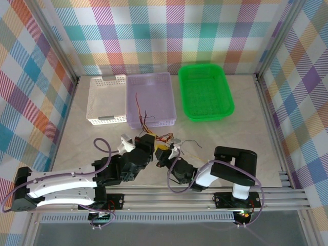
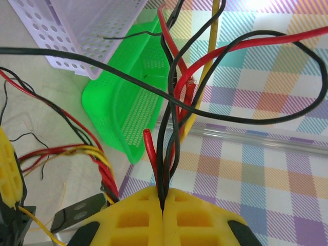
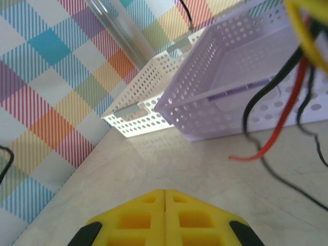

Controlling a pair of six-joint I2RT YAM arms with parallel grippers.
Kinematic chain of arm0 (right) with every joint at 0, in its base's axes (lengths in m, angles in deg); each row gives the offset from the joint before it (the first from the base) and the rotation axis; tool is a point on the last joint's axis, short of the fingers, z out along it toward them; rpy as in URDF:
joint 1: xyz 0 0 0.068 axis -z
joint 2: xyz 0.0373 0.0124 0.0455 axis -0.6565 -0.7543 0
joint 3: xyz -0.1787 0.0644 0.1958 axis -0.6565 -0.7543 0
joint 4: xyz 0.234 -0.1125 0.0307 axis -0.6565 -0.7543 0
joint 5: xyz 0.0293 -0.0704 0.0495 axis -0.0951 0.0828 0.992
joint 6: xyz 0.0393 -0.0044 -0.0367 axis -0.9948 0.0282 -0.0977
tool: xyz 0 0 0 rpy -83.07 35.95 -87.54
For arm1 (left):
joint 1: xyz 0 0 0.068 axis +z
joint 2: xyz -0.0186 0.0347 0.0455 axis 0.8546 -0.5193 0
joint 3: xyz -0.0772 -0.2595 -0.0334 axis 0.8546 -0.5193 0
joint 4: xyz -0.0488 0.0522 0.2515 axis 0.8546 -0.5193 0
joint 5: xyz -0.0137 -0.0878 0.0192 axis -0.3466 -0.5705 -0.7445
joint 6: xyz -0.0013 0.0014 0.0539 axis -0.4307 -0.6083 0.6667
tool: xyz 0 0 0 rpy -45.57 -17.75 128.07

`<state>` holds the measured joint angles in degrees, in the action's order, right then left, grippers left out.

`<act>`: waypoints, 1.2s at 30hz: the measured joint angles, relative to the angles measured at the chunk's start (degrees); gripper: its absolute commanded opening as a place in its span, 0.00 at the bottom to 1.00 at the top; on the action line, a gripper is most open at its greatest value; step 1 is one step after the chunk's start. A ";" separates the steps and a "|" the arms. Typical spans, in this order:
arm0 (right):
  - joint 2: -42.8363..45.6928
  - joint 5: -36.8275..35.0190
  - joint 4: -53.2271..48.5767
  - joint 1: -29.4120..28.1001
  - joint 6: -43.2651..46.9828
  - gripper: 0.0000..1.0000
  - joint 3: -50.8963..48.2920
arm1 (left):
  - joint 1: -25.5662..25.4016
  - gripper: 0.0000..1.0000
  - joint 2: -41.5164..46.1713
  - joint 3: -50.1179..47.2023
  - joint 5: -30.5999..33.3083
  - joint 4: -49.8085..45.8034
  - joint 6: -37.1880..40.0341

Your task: Untangle the cables

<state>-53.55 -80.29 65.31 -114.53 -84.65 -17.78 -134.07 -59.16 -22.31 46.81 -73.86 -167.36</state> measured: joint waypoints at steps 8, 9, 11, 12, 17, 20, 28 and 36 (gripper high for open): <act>20.20 6.51 -14.05 0.00 -0.63 0.00 -5.68 | 0.46 0.00 12.44 -0.76 3.89 -17.94 -3.74; 23.26 6.84 -16.04 0.00 -0.61 0.00 -5.70 | 0.61 0.00 13.75 -1.01 4.17 -19.82 -4.22; 30.34 7.87 -21.75 0.00 -0.04 0.00 -5.70 | 1.25 0.00 16.72 -1.84 4.33 -23.85 -5.01; 33.79 8.26 -24.37 0.00 0.28 0.00 -5.75 | 1.51 0.00 17.57 -2.23 4.33 -25.51 -5.40; 51.45 9.66 -41.00 1.68 1.95 0.00 -5.75 | 3.13 0.00 20.13 -2.73 4.26 -33.59 -6.10; 60.83 10.91 -51.95 5.07 1.92 0.00 -5.60 | 3.91 0.00 20.94 -2.75 3.85 -36.41 -5.31; 75.69 19.08 -82.66 18.03 2.01 0.00 0.28 | 5.66 0.00 24.65 -2.71 1.66 -42.14 -0.72; 71.04 25.88 -102.84 30.80 2.25 0.00 14.75 | 7.04 0.00 28.04 -2.71 2.64 -48.09 4.63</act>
<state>17.48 -54.41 -37.53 -83.73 -82.40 -3.03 -127.03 -31.11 -25.02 49.46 -121.95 -162.73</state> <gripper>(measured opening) 0.054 0.043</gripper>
